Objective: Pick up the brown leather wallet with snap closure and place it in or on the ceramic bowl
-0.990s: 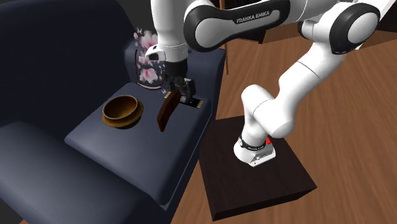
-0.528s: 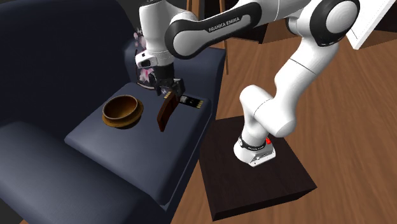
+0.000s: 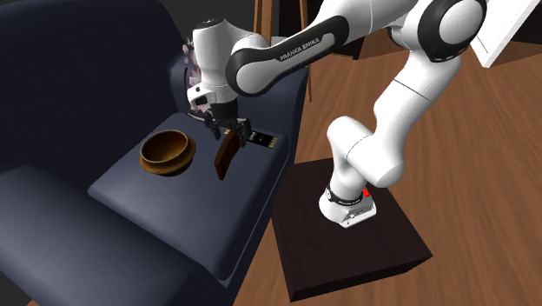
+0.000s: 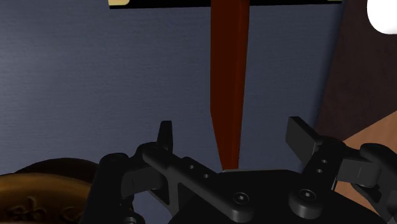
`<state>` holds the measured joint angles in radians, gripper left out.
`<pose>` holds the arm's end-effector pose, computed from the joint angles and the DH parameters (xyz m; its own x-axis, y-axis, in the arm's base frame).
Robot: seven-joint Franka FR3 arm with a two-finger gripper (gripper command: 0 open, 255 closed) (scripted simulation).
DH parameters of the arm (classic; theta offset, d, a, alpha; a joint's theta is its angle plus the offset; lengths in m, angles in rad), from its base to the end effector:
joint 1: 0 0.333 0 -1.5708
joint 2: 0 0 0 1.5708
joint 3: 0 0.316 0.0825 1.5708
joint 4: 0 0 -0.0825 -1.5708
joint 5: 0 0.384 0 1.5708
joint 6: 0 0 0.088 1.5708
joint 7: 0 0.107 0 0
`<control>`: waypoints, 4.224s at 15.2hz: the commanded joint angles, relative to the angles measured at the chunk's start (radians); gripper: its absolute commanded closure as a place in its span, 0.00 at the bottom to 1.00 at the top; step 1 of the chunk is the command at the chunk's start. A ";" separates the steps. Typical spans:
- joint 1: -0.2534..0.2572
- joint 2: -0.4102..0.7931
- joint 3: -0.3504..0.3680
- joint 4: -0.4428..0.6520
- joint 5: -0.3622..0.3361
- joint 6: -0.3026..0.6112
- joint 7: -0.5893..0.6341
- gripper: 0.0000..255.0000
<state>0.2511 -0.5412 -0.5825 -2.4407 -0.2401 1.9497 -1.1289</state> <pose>0.3755 -0.1569 0.4595 0.5732 0.8175 0.0554 0.8194 -0.5721 -0.0364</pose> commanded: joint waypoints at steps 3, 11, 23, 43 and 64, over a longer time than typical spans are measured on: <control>0.000 0.001 -0.001 -0.004 0.000 0.006 0.000 0.00; 0.000 0.001 -0.001 -0.004 0.000 0.006 0.000 1.00; 0.003 -0.019 0.025 0.074 0.010 -0.093 0.005 1.00; 0.022 -0.010 0.075 0.345 0.048 -0.356 0.005 1.00; 0.023 0.773 -0.102 1.181 0.450 -0.530 -0.201 1.00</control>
<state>0.2926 0.1641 -0.6793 -1.3379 0.1658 1.4456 -1.3175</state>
